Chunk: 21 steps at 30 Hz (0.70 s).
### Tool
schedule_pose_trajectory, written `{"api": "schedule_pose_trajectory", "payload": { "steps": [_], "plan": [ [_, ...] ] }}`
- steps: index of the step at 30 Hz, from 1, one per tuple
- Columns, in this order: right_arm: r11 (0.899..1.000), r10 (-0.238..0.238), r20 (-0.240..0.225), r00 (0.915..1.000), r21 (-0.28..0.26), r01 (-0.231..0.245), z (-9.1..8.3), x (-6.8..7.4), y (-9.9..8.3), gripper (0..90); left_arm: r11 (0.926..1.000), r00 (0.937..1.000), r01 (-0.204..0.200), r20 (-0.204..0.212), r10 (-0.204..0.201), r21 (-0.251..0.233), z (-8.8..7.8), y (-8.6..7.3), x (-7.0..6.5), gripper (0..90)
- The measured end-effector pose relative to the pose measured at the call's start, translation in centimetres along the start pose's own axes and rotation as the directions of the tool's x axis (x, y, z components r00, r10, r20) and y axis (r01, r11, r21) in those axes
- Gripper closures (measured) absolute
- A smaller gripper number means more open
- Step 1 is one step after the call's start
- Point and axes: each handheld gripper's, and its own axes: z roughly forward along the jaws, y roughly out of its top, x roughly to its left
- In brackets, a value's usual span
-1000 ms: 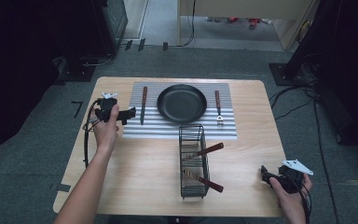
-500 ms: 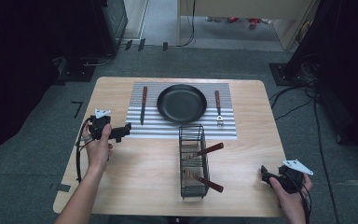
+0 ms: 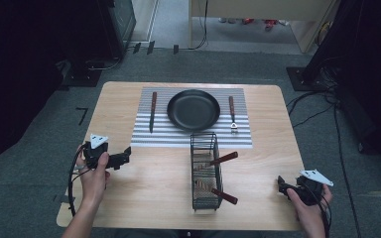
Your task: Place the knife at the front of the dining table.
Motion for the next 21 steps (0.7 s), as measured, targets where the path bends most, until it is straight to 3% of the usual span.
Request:
{"api": "schedule_pose_trajectory", "payload": {
  "steps": [13,21],
  "plan": [
    [1.000,0.001,0.000,1.0000,-0.001,-0.001,0.0,0.0,0.0,11.5,0.9984,0.9957,0.051,-0.078,-0.049,0.024,-1.9,-4.0,3.8,0.0],
    [1.000,0.002,0.001,1.0000,0.000,-0.002,0.0,0.0,0.0,11.4,0.9966,0.9937,0.055,-0.101,-0.049,0.061,-2.5,-5.9,5.7,0.0]
  ]
}}
